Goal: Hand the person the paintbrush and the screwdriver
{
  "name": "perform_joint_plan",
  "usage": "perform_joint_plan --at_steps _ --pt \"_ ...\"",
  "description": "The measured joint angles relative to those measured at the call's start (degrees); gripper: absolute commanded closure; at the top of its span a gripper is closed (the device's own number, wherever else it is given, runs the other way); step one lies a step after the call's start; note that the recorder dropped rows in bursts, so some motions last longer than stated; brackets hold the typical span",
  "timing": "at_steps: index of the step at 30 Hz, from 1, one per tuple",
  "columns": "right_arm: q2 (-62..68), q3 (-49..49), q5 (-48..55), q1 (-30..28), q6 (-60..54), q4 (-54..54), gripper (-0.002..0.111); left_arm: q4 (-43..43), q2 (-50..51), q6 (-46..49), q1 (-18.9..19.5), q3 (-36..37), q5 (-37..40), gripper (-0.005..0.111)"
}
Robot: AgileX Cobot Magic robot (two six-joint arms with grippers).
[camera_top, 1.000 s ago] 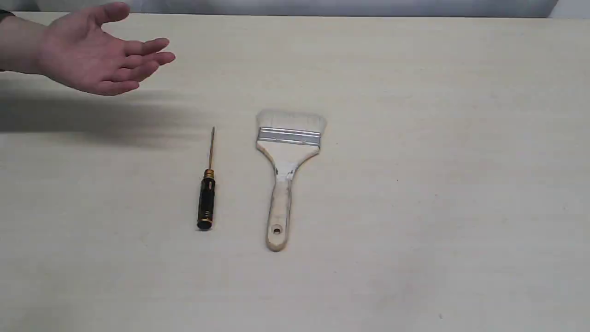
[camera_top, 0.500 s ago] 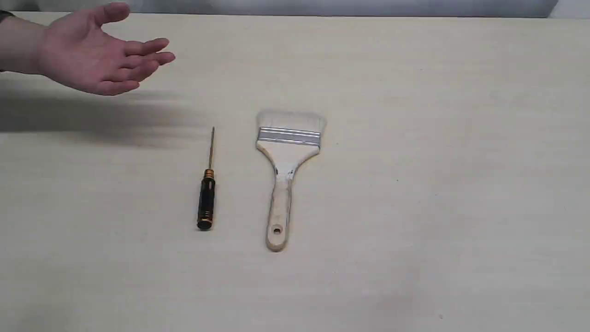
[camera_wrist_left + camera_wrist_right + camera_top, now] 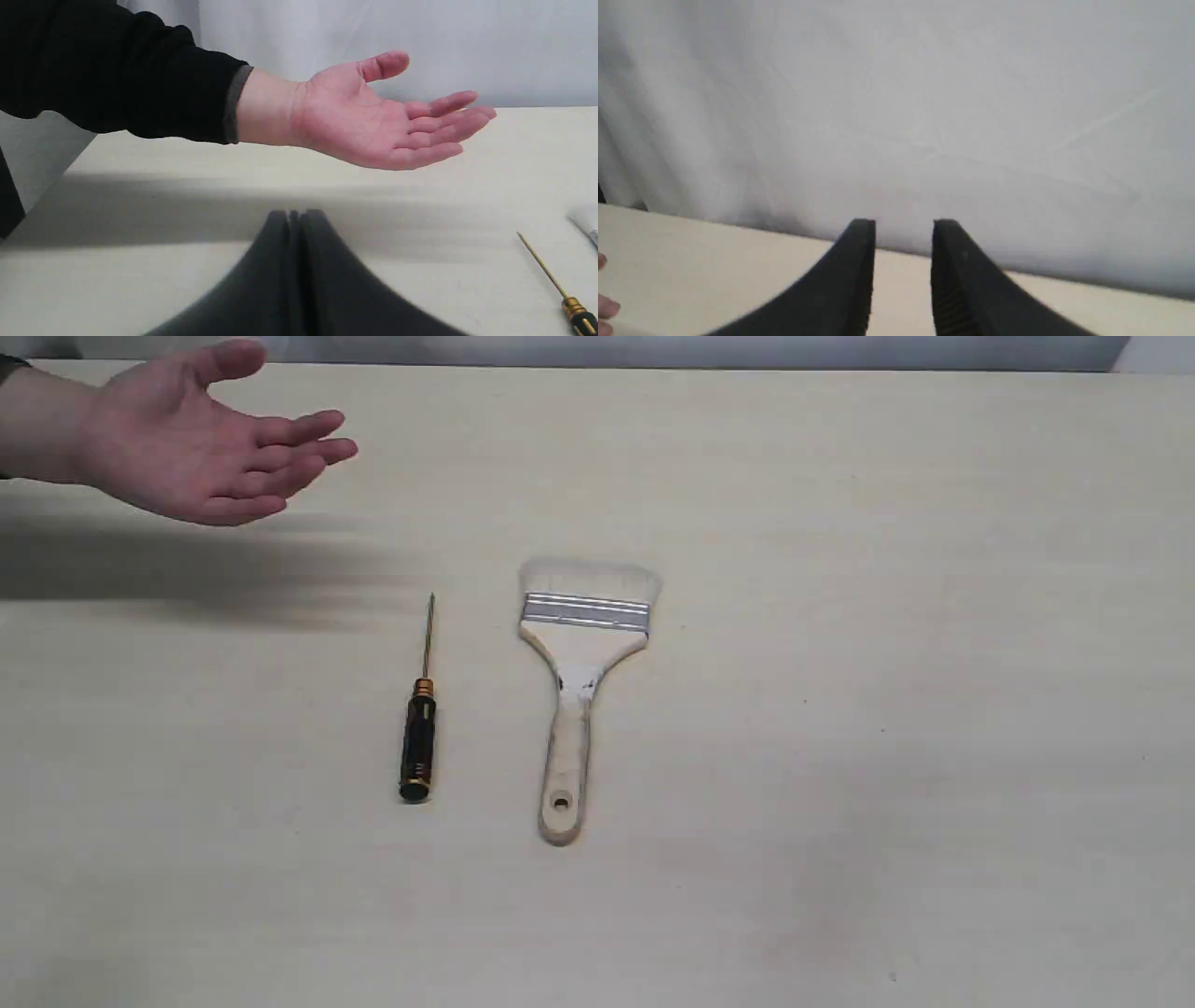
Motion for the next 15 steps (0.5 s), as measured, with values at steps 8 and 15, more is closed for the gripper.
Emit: perform_joint_plan --at_steps 8,15 --pt "6.1 5.1 3.2 15.0 -11.1 -0.1 0.084 0.0 0.0 0.0 0.0 0.0 0.0 0.107" --pt "6.4 4.0 38.1 38.0 -18.1 3.3 0.084 0.0 0.0 0.0 0.0 0.0 0.0 0.107"
